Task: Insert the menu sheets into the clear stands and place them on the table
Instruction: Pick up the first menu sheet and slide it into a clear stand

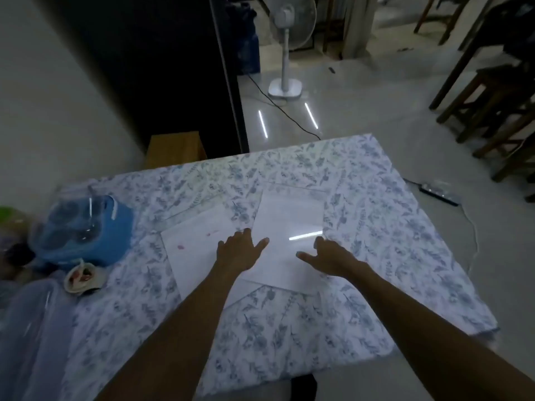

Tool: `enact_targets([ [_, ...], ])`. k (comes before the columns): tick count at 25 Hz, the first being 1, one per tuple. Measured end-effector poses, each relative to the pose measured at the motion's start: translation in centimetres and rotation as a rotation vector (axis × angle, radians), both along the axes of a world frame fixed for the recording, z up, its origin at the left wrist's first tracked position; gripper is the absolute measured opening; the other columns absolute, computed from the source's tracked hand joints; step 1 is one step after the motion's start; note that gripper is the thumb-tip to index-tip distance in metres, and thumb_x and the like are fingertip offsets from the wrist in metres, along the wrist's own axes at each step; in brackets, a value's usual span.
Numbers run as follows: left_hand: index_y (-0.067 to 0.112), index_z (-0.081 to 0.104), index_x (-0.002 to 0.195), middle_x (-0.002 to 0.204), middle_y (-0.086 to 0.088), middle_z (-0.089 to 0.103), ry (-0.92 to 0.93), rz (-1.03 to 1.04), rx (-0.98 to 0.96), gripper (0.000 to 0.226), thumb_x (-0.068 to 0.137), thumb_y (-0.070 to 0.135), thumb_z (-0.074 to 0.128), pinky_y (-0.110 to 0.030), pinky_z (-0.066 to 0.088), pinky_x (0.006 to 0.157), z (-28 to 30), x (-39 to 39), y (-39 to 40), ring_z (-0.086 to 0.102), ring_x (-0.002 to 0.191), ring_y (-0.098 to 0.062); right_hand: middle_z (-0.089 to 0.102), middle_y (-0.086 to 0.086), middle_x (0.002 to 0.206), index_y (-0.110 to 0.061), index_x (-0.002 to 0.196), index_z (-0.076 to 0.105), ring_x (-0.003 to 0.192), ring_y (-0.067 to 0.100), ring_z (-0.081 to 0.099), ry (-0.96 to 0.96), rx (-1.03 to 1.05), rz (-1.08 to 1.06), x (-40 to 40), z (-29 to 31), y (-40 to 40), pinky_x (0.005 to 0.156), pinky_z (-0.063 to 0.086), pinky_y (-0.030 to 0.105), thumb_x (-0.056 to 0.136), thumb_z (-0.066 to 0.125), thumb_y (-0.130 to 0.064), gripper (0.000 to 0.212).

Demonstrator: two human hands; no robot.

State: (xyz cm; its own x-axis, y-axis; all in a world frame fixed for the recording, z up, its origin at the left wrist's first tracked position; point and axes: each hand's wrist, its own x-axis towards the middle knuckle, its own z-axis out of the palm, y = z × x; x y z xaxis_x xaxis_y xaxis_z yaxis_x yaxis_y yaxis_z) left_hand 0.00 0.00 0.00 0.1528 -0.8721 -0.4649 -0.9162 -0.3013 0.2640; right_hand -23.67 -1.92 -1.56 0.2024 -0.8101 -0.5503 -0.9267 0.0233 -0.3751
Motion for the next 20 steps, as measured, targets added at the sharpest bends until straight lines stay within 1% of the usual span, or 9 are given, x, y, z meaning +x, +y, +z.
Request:
enact_targets([
  [4, 0.012, 0.036, 0.148, 0.150, -0.023, 0.037, 0.105, 0.080, 0.081, 0.078, 0.091, 0.064, 0.048, -0.049, 0.039, 0.108, -2.8, -1.8, -1.5, 0.042, 0.133, -0.041, 0.059, 0.018, 0.130, -0.004, 0.134, 0.044, 0.116, 0.033, 0.058, -0.012, 0.036, -0.102, -1.6, -1.9, -0.9, 0.095, 0.050, 0.042, 0.090, 0.056, -0.056, 0.069],
  [6, 0.013, 0.042, 0.143, 0.145, -0.023, 0.035, 0.066, 0.131, 0.048, 0.072, 0.089, 0.058, 0.058, -0.049, 0.040, 0.104, -3.9, -3.0, -1.5, 0.039, 0.130, -0.044, 0.062, 0.016, 0.125, -0.006, 0.126, 0.050, 0.114, 0.033, 0.059, -0.063, -0.007, -0.181, -1.3, -2.6, -0.8, 0.093, 0.049, 0.040, 0.091, 0.059, -0.049, 0.056],
  [8, 0.015, 0.047, 0.139, 0.141, -0.022, 0.036, 0.097, 0.245, 0.000, 0.070, 0.084, 0.054, 0.067, -0.048, 0.039, 0.103, -4.3, -3.5, -1.6, 0.040, 0.126, -0.045, 0.065, 0.016, 0.118, -0.005, 0.117, 0.054, 0.110, 0.033, 0.060, -0.131, -0.064, -0.294, -0.5, -2.8, -0.6, 0.087, 0.047, 0.036, 0.091, 0.061, -0.041, 0.044],
  [10, 0.017, 0.049, 0.136, 0.139, -0.021, 0.042, 0.191, 0.350, -0.020, 0.070, 0.080, 0.052, 0.072, -0.047, 0.039, 0.105, -4.8, -2.9, -2.0, 0.044, 0.126, -0.045, 0.066, 0.017, 0.113, -0.002, 0.114, 0.055, 0.107, 0.034, 0.060, -0.183, -0.085, -0.408, 0.0, -3.0, -0.2, 0.079, 0.043, 0.032, 0.091, 0.060, -0.032, 0.038],
  [12, 0.014, 0.052, 0.134, 0.138, -0.019, 0.053, 0.270, 0.379, -0.041, 0.068, 0.079, 0.049, 0.075, -0.042, 0.042, 0.106, -4.8, -1.8, -2.2, 0.051, 0.125, -0.039, 0.066, 0.018, 0.108, 0.000, 0.112, 0.054, 0.100, 0.032, 0.060, -0.238, -0.086, -0.504, 0.1, -2.9, 0.3, 0.075, 0.040, 0.031, 0.089, 0.057, -0.022, 0.032],
  [14, 0.010, 0.056, 0.130, 0.134, -0.015, 0.060, 0.329, 0.389, -0.067, 0.058, 0.084, 0.041, 0.073, -0.036, 0.044, 0.100, -4.3, -1.0, -2.0, 0.057, 0.122, -0.033, 0.066, 0.017, 0.106, 0.000, 0.110, 0.055, 0.087, 0.025, 0.058, -0.302, -0.081, -0.562, -0.3, -2.7, 0.8, 0.070, 0.041, 0.031, 0.087, 0.055, -0.013, 0.026],
  [16, 0.012, 0.062, 0.123, 0.127, -0.012, 0.066, 0.323, 0.381, -0.110, 0.042, 0.087, 0.032, 0.069, -0.033, 0.046, 0.094, -3.3, -0.6, -1.3, 0.061, 0.115, -0.031, 0.067, 0.013, 0.105, -0.006, 0.110, 0.058, 0.080, 0.020, 0.057, -0.366, -0.085, -0.618, -1.1, -2.0, 1.6, 0.066, 0.046, 0.030, 0.085, 0.052, -0.007, 0.026],
  [18, 0.019, 0.068, 0.110, 0.118, -0.008, 0.071, 0.367, 0.361, -0.165, 0.023, 0.089, 0.019, 0.061, -0.032, 0.048, 0.088, -2.0, -0.1, -0.1, 0.064, 0.107, -0.029, 0.069, 0.010, 0.110, -0.011, 0.111, 0.064, 0.087, 0.022, 0.062, -0.394, -0.144, -0.626, -2.4, -0.8, 2.7, 0.073, 0.052, 0.028, 0.085, 0.052, -0.002, 0.030],
  [20, 0.025, 0.070, 0.100, 0.105, -0.004, 0.074, 0.466, 0.293, -0.224, 0.029, 0.090, 0.004, 0.054, -0.032, 0.052, 0.087, -0.9, 0.8, 1.6, 0.068, 0.099, -0.024, 0.074, 0.005, 0.110, -0.015, 0.104, 0.074, 0.097, 0.021, 0.068, -0.443, -0.239, -0.643, -4.3, 0.4, 4.0, 0.088, 0.056, 0.035, 0.085, 0.057, 0.002, 0.030],
])
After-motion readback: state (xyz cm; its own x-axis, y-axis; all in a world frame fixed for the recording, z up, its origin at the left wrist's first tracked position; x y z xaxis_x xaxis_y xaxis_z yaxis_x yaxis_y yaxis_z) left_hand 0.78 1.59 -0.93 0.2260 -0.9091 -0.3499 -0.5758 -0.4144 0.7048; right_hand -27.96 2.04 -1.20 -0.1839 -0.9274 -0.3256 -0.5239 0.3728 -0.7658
